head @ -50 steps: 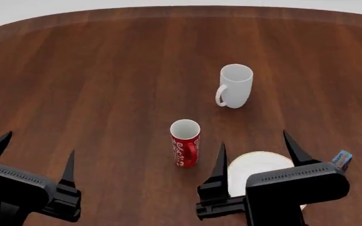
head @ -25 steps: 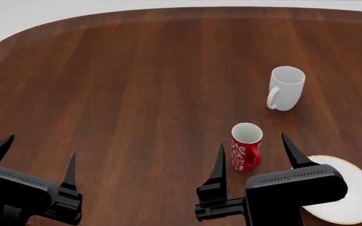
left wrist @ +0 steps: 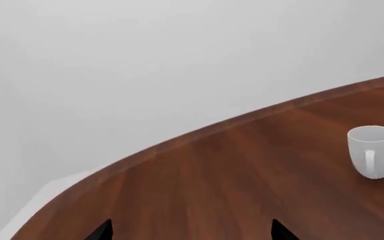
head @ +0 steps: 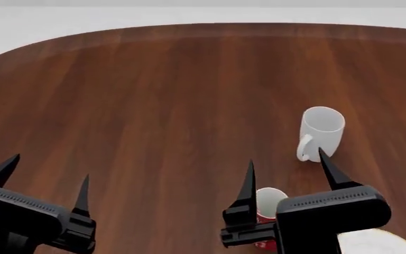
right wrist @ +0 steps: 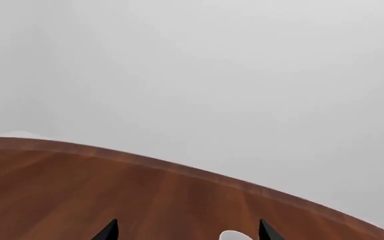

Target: Put the white mug on the plate.

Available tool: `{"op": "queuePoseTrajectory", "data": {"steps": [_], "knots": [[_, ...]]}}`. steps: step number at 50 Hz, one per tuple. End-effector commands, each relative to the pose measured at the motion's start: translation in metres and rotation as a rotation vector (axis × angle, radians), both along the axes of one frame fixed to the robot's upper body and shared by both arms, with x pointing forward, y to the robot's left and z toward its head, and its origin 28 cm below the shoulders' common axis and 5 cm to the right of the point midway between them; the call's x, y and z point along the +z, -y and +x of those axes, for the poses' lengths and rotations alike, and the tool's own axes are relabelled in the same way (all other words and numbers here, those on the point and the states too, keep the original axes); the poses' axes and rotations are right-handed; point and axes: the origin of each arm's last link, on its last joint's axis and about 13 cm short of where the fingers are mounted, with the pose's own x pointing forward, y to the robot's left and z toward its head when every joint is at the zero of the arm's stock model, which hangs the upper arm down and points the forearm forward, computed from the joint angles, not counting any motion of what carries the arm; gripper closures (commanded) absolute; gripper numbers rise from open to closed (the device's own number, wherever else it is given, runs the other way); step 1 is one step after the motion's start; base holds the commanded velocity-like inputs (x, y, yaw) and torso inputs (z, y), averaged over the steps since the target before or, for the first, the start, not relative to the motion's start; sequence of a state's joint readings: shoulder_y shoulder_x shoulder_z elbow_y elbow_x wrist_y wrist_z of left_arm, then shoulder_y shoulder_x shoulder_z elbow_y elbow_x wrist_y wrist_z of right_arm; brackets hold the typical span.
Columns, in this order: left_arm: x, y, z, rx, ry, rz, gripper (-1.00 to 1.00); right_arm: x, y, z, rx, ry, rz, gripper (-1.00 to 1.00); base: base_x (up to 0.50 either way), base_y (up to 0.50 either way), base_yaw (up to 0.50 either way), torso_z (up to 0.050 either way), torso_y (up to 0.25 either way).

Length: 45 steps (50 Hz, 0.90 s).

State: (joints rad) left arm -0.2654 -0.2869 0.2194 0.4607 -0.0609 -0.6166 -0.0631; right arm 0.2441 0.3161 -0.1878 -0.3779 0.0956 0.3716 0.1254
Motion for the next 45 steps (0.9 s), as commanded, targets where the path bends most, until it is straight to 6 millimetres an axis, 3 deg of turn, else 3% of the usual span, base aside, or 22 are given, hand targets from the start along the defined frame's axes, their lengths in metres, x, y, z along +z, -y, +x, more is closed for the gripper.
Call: {"op": "queuePoseTrajectory", "data": {"steps": [1, 32, 45], "knots": [[0.000, 0.001, 0.000, -0.004, 0.000, 0.002, -1.00, -0.001, 0.000, 0.000, 0.001, 0.000, -0.006, -1.00, 0.50, -0.07, 0.00, 0.000, 0.000], [0.001, 0.003, 0.000, -0.001, 0.000, 0.016, -1.00, -0.002, 0.002, -0.001, -0.023, 0.021, -0.001, -1.00, 0.50, -0.01, 0.00, 0.000, 0.001], [0.002, 0.006, 0.001, -0.006, -0.004, 0.022, -1.00, -0.020, 0.005, -0.003, -0.039, -0.025, 0.057, -1.00, 0.48, 0.00, 0.00, 0.000, 0.001]]}}
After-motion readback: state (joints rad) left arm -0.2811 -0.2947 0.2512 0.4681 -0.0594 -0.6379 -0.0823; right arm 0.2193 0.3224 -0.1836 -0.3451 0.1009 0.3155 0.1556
